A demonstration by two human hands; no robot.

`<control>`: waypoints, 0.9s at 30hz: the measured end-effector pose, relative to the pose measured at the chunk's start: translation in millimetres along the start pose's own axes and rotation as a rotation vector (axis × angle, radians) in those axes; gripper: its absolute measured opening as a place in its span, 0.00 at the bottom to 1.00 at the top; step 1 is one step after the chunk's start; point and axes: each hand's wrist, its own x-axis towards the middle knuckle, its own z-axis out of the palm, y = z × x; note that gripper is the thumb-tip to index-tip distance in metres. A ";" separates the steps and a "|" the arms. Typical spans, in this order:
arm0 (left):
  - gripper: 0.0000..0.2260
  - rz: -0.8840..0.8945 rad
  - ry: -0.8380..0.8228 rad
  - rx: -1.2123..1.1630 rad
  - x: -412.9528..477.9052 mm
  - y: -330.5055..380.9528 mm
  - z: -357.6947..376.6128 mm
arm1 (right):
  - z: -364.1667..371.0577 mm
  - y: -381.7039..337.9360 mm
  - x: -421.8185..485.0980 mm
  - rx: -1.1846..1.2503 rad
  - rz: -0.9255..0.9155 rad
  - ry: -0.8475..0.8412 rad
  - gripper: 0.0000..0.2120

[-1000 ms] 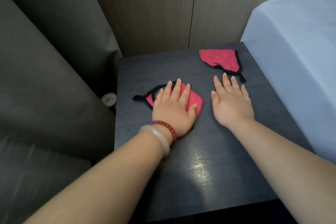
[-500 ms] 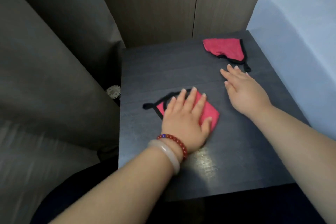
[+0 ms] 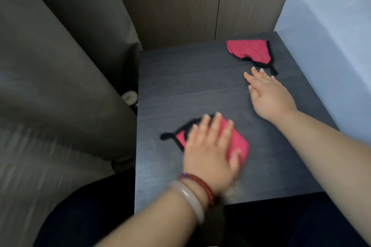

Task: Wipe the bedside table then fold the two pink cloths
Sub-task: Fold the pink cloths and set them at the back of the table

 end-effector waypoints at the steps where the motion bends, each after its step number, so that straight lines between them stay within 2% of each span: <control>1: 0.31 -0.089 0.025 0.041 11.7 -25.0 -1.6 | 0.2 0.3 0.4 -0.001 -0.002 -0.002 0.22; 4: 0.30 -0.452 -0.064 0.068 45.9 -99.7 -21.2 | 1.7 1.0 0.2 -0.008 -0.007 0.002 0.22; 6: 0.30 -0.557 -0.072 0.044 49.7 -107.3 -22.7 | 1.8 1.6 0.1 -0.016 -0.002 0.011 0.22; 8: 0.31 -0.519 -0.003 0.045 36.6 -77.1 -13.0 | 1.8 0.2 0.7 -0.024 0.000 0.012 0.22; 10: 0.31 -0.351 0.061 0.039 7.2 -29.9 -0.9 | 2.4 -1.0 1.5 -0.032 0.000 0.010 0.22; 13: 0.30 -0.134 0.020 0.016 -22.8 -0.4 1.8 | 1.9 -0.9 1.7 -0.041 -0.004 0.008 0.22; 15: 0.31 -0.153 0.010 0.041 -8.9 -28.1 -3.4 | 1.7 -1.3 1.9 -0.039 -0.003 0.005 0.22; 19: 0.30 -0.485 -0.044 0.050 30.8 -99.7 -17.4 | 1.6 -4.2 0.3 -0.046 0.006 -0.003 0.22; 21: 0.29 -0.568 -0.034 0.036 33.3 -99.2 -16.8 | 2.1 -7.1 -1.5 -0.064 0.020 0.006 0.22; 23: 0.30 -0.525 -0.002 0.040 21.5 -69.4 -9.9 | 2.5 -10.5 -2.4 -0.090 0.036 0.010 0.23; 27: 0.30 -0.214 0.016 0.036 -24.7 -10.7 -0.3 | 3.6 -15.2 -5.1 -0.146 0.059 -0.007 0.24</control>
